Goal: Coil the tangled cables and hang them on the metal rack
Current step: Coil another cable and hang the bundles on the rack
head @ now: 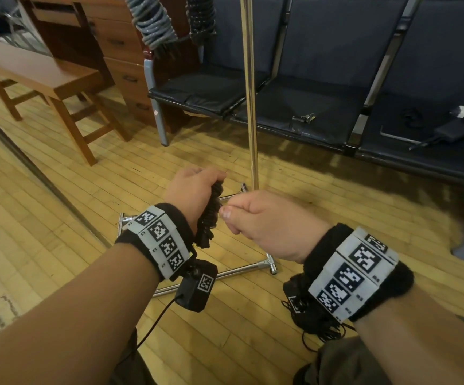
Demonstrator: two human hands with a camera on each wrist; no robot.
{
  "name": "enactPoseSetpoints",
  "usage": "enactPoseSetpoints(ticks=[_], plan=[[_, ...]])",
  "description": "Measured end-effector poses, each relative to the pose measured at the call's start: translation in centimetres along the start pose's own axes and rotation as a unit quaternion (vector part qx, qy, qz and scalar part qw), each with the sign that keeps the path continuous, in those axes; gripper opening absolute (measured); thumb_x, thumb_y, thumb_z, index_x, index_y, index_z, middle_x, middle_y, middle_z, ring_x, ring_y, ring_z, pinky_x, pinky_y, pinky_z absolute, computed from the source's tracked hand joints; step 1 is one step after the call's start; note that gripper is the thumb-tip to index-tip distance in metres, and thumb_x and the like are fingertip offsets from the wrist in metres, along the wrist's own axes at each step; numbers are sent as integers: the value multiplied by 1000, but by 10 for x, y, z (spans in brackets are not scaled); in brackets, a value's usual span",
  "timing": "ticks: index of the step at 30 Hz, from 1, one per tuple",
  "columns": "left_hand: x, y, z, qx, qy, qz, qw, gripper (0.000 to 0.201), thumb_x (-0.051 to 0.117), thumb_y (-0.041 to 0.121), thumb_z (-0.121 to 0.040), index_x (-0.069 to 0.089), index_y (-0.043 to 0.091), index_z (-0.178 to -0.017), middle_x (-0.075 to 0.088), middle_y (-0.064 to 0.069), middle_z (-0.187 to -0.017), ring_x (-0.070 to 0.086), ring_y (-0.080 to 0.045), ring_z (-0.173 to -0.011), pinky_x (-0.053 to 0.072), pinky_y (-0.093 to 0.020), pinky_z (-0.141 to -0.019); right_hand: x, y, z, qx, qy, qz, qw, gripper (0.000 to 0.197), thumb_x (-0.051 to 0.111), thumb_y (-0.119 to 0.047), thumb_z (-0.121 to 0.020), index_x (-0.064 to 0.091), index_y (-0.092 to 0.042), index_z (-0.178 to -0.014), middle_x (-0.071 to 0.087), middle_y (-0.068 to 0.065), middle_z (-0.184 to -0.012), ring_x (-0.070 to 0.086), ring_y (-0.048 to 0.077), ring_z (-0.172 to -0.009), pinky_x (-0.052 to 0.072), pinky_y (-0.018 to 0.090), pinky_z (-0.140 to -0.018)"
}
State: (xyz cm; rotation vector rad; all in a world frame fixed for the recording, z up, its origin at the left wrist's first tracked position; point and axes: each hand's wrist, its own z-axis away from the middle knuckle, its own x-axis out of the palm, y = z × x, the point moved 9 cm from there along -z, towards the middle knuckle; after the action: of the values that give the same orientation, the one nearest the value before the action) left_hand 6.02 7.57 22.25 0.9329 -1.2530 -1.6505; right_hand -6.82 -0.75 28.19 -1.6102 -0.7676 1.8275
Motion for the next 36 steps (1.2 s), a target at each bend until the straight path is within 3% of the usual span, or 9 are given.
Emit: enactPoseSetpoints(ticks=[3, 6, 8, 11, 14, 19, 24, 30, 36], plan=[[-2, -6, 1, -13, -7, 2, 1000, 18, 75, 26, -90, 72, 9, -86, 65, -9, -76, 60, -17, -53, 50, -30, -50, 2, 0, 3, -17, -11, -10, 1000, 41, 45, -42, -106, 59, -19, -74, 41, -9, -59, 39, 10, -55, 39, 34, -57], [3, -5, 8, -21, -60, 42, 997, 17, 73, 25, -92, 72, 8, -90, 65, -7, -71, 60, -17, -51, 50, -30, -45, -2, 22, 6, 41, 22, -202, 978, 36, 50, -39, -105, 64, -20, -78, 42, -10, -57, 35, 9, -50, 33, 28, -49], [7, -3, 15, -21, -92, 46, 995, 25, 71, 28, -88, 70, 5, -96, 64, -10, -70, 58, -19, -50, 49, -30, -44, -14, 38, 6, 74, 98, -284, 951, 26, 57, -35, -103, 70, -19, -88, 47, -7, -59, 40, 12, -52, 37, 32, -53], [22, 2, 30, -10, -137, 51, 989, 25, 69, 28, -82, 69, 8, -97, 66, -8, -76, 58, -18, -53, 48, -30, -45, -37, 54, 6, 88, 218, -423, 875, 10, 66, -17, -98, 69, -8, -101, 60, 1, -66, 54, 16, -57, 47, 34, -57], [39, 2, 43, -7, -167, 50, 985, 24, 68, 28, -82, 67, 10, -99, 68, -3, -76, 59, -16, -53, 48, -29, -43, -40, 64, 7, 87, 266, -527, 803, 12, 67, -6, -95, 65, -3, -107, 67, 5, -75, 64, 16, -62, 53, 28, -57], [37, 5, 44, 6, -143, 71, 987, 24, 64, 27, -79, 65, 10, -96, 66, -5, -76, 56, -17, -52, 45, -29, -42, -30, 60, 5, 78, 253, -561, 784, 25, 60, -10, -101, 65, 6, -120, 69, 14, -92, 70, 21, -76, 60, 30, -68], [27, 4, 40, 15, -106, 95, 990, 23, 64, 29, -81, 63, 11, -95, 65, -4, -75, 56, -17, -52, 45, -30, -43, -24, 47, 1, 42, 216, -586, 780, 31, 56, -14, -104, 66, -10, -133, 71, 15, -112, 71, 30, -100, 59, 46, -96], [32, 2, 43, 18, -102, 69, 992, 24, 62, 34, -82, 66, 14, -96, 66, -2, -66, 56, -16, -48, 47, -29, -43, -22, 46, -3, 38, 218, -564, 796, 29, 57, -21, -105, 67, -10, -129, 72, 11, -99, 73, 27, -90, 61, 41, -83], [33, 3, 43, 28, -109, 51, 992, 31, 60, 37, -85, 63, 14, -105, 68, -5, -75, 57, -19, -53, 48, -31, -45, -26, 47, -2, 35, 236, -513, 824, 29, 60, -33, -102, 73, -16, -122, 78, 7, -106, 66, 20, -85, 46, 32, -65]])
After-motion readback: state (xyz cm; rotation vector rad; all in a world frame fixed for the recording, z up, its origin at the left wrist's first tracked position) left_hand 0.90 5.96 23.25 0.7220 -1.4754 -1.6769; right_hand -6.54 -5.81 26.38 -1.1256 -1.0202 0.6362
